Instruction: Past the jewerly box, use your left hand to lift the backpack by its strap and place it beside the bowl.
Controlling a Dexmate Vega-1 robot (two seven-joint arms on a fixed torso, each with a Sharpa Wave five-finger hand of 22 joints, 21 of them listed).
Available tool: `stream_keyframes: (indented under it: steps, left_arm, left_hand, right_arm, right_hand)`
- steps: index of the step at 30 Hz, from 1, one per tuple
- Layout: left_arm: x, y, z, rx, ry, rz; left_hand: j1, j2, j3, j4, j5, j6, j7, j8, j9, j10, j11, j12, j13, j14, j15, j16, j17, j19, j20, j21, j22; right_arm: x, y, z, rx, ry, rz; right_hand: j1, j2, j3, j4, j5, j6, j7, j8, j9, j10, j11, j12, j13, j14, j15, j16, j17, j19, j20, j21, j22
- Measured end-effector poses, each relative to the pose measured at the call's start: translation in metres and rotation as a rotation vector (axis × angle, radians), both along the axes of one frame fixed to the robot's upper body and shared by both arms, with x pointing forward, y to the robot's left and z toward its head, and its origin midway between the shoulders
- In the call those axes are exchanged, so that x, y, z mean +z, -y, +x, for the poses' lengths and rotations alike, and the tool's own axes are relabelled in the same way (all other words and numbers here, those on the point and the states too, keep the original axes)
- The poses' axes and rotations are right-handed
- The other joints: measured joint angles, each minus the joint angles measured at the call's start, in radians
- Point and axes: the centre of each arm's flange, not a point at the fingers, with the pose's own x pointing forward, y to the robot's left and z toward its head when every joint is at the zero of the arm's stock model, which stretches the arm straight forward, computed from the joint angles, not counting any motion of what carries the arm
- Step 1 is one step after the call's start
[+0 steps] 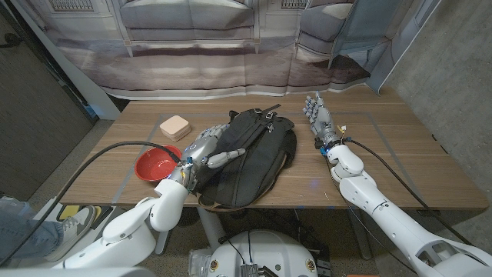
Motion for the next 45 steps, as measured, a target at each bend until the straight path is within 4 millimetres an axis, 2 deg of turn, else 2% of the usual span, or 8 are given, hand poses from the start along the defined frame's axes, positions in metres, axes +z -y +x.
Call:
stream_keyframes:
  steps: [14,42,45]
  left_arm:
    - [-0.004,-0.002,0.010,0.034,-0.031,0.012]
    - [-0.016,0.009,0.020,0.065,-0.071,0.046]
    - [-0.018,0.011,0.020,0.060,-0.075,0.047]
  left_hand:
    - [-0.004,-0.004,-0.008,0.000,0.000,0.000,0.000,0.000,0.000,0.000,0.000,0.000,0.000,0.000,0.000,0.000,0.002,0.005,0.005,0.000,0.005]
    - [-0.003,-0.013,-0.016,0.000,0.000,0.000,0.000,0.001,0.000,0.000,0.000,0.000,0.000,0.000,0.000,0.000,0.002,0.014,0.007,0.007,0.005]
    - [0.001,-0.017,-0.024,0.000,0.000,0.000,0.000,0.001,0.000,0.000,0.000,0.000,0.000,0.000,0.000,0.000,0.002,0.014,0.007,0.007,0.005]
  right_arm:
    - [0.000,-0.003,0.002,0.001,-0.005,-0.002]
    - [-0.001,-0.002,0.002,-0.001,-0.009,0.007]
    - [-0.001,-0.002,0.002,-0.001,-0.008,0.007]
  right_hand:
    - [0.000,0.000,0.000,0.000,0.000,0.000,0.000,0.000,0.000,0.000,0.000,0.000,0.000,0.005,0.005,0.000,0.000,0.004,0.004,0.000,0.000]
    - [0.000,0.000,-0.007,0.001,0.000,0.000,0.000,0.000,0.000,0.005,-0.006,0.000,0.000,0.005,0.005,0.000,0.000,0.004,0.004,0.000,0.005]
    - [0.000,0.000,-0.007,0.001,0.000,0.000,0.000,0.000,0.000,0.005,-0.006,0.000,0.000,0.005,0.005,0.000,0.000,0.004,0.004,0.000,0.005]
